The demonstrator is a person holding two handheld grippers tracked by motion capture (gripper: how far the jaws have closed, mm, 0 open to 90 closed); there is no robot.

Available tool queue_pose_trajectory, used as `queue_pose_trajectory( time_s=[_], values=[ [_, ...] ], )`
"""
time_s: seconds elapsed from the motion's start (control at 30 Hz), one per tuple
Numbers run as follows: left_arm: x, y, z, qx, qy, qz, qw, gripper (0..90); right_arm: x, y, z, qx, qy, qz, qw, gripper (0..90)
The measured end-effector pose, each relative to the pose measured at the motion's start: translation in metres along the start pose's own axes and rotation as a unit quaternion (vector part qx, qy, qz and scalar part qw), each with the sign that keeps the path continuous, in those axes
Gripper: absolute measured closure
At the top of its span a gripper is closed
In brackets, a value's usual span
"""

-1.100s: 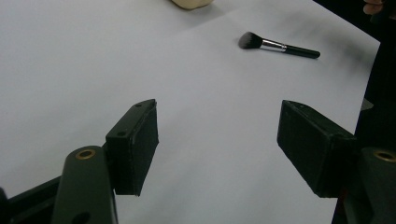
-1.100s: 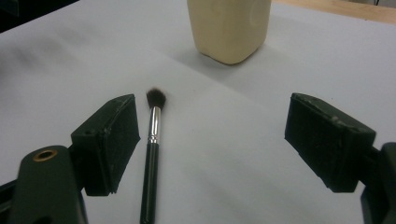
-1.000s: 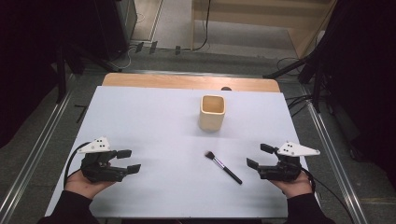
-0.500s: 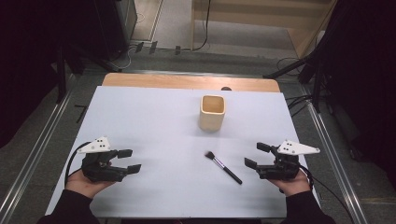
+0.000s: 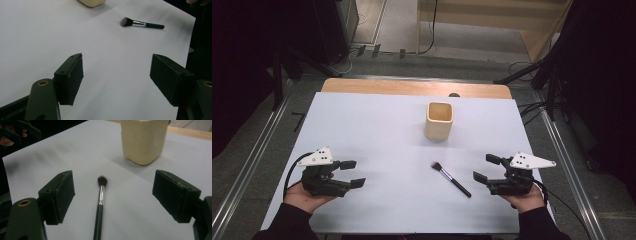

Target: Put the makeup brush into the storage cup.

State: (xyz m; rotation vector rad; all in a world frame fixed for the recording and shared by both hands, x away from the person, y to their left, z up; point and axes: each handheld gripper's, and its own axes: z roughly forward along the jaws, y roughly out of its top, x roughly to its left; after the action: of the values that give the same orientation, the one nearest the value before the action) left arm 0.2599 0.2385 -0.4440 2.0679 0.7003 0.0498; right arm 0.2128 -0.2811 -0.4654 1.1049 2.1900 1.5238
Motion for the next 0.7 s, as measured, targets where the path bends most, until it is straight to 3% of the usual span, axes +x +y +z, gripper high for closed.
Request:
queue_pose_trajectory(
  time_s=[0.2, 0.37, 0.53, 0.7],
  values=[
    [0.0025, 0.0006, 0.0002, -0.001, 0.001, 0.000, 1.0000, 27.6, -0.0002, -0.0008, -0.0020, -0.008, 0.002, 0.005, 1.0000, 19.8],
    [0.0040, 0.0015, 0.0011, -0.002, -0.002, -0.001, 1.0000, 27.6, 0.0018, -0.0004, -0.0007, -0.003, 0.001, -0.004, 1.0000, 19.9],
    [0.0052, -0.0019, -0.0032, -0.004, 0.002, -0.006, 1.0000, 27.4, -0.0012, 0.0004, -0.0009, -0.010, -0.001, 0.011, 0.9999, 19.9],
    [0.0047, -0.0030, -0.0041, -0.003, 0.005, -0.007, 1.0000, 26.8, 0.0011, 0.0008, -0.0012, -0.007, 0.001, 0.002, 1.0000, 19.9]
  ],
)
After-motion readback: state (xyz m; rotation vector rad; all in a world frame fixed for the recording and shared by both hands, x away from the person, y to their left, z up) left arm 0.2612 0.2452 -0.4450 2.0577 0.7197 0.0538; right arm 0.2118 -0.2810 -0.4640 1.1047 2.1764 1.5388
